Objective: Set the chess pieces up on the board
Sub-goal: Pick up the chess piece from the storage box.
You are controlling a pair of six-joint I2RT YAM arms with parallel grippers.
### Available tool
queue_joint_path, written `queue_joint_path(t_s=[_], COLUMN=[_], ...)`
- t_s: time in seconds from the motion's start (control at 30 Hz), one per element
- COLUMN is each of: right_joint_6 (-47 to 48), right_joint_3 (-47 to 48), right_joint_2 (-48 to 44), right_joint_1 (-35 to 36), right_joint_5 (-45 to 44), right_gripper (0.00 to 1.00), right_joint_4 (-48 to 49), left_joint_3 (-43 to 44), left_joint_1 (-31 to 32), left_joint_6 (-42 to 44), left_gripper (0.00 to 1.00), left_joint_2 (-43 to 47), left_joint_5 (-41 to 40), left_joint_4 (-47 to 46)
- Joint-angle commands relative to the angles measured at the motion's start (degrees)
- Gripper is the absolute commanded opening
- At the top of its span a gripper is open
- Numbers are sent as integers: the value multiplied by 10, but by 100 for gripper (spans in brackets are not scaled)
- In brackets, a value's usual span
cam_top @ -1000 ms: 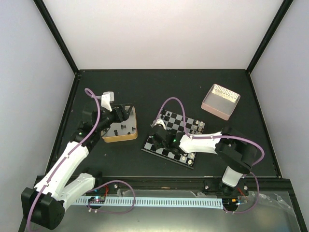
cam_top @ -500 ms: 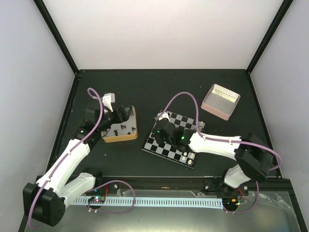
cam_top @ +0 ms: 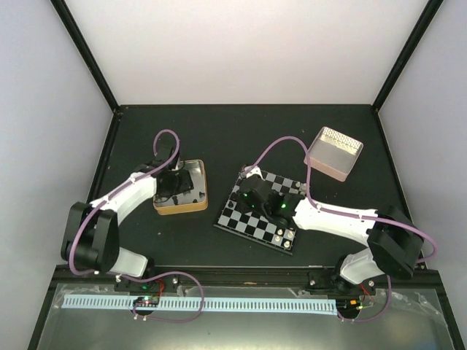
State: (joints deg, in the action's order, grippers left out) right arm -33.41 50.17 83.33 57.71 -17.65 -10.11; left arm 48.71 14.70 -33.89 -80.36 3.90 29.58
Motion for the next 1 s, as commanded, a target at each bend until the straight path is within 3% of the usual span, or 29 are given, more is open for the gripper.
queue_joint_path(t_s=[0.0,0.3,0.57,0.7,0.97], right_joint_6=[-6,-8,-10,-10,-10], right_joint_3=[-8,-13,-16,-15,-12], right_joint_2=[-24,-15,-19,-20,-17], right_joint_1=[-4,-5,-5,-5,-5], right_joint_5=[-8,3,4,5,8], right_gripper=[35,35,35,34,34], right_joint_4=[0,9,8,8,7], left_joint_3=[25,51,69,79,81], left_joint_1=[-3,-3,-3,-3,-3], left_joint_6=[-10,-10,-1,5,10], left_gripper=[60,57,35,29,32], left_joint_2=[-36,-125,-158,-172,-180], left_joint_5=[-6,11,11,-8,-11], left_joint_4=[32,40,28,26,-1])
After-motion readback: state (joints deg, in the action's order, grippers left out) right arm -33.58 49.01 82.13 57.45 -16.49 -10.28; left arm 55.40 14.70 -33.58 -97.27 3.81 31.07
